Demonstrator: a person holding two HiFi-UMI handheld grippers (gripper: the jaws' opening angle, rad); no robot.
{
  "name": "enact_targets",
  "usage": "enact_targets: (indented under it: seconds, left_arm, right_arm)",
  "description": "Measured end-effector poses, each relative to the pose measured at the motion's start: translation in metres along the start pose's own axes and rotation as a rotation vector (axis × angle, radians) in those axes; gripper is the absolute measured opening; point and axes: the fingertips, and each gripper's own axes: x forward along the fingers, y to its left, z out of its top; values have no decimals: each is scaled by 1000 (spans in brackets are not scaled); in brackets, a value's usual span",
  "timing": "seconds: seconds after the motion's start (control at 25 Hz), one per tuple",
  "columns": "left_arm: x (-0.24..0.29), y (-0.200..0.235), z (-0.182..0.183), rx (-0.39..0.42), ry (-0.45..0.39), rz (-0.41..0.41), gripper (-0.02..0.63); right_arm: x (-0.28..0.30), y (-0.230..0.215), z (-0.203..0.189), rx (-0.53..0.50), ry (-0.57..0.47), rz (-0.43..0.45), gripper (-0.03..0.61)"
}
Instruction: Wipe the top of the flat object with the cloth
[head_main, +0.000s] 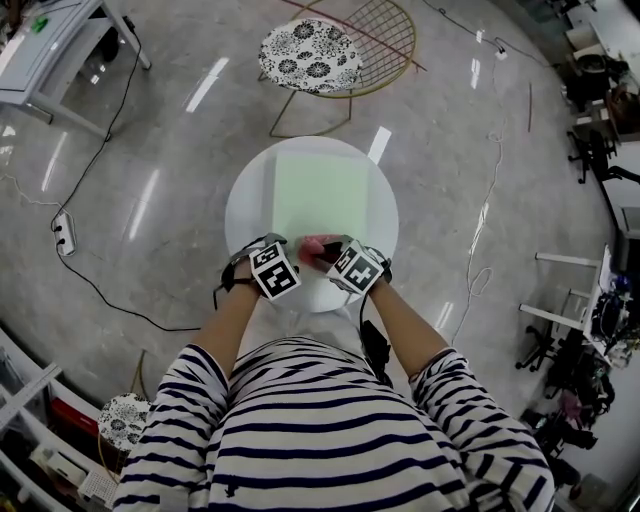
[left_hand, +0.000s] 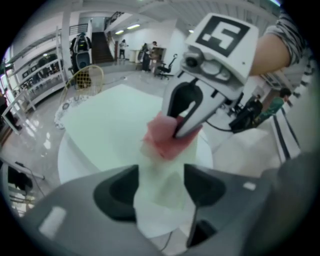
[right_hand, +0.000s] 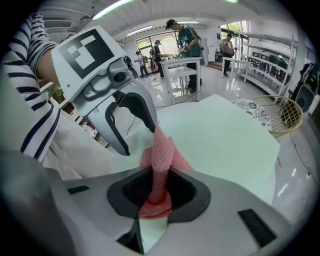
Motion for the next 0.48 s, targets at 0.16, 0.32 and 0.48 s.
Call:
enact_targets:
  seconds: [0.16,0.32,0.48]
  left_arm:
    - [2,-1,-1,1,13,4,287]
    - [4,0,-2,14,30,11,287]
    - [5,0,-5,26,33,34,287]
  right_arm:
    - [-1,-25,11,-10,-3,-27,78]
    - [2,-53,26,-14,-15,-52,78]
    - [3,-82,48,-27,-27,-87,78]
